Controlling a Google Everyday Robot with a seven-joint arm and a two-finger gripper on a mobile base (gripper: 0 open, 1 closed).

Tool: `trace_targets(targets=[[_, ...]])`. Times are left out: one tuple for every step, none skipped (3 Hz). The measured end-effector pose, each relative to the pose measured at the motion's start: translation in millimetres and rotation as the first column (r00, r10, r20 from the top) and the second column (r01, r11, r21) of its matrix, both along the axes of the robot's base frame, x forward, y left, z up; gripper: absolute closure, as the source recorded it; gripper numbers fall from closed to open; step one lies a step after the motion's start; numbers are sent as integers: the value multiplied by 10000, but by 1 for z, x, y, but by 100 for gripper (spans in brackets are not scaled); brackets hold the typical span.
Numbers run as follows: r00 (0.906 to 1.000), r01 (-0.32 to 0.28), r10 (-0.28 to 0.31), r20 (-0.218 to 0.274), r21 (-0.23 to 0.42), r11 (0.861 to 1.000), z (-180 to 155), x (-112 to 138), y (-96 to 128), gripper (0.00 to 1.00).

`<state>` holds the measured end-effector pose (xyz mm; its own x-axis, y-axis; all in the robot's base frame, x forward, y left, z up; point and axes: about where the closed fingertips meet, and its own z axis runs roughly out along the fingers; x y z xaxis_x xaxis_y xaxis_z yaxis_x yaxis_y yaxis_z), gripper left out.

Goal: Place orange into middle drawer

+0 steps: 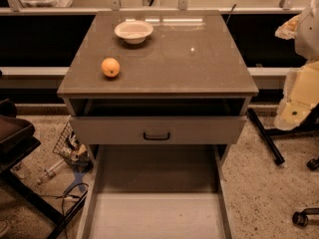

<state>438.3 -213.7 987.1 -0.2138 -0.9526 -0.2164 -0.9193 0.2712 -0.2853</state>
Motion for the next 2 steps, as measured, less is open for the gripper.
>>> trace_targets(targets=[[10000,0,0,0,0,10000,0,0,0,0],[9991,-154,112,405,1027,9946,3,20,23,0]])
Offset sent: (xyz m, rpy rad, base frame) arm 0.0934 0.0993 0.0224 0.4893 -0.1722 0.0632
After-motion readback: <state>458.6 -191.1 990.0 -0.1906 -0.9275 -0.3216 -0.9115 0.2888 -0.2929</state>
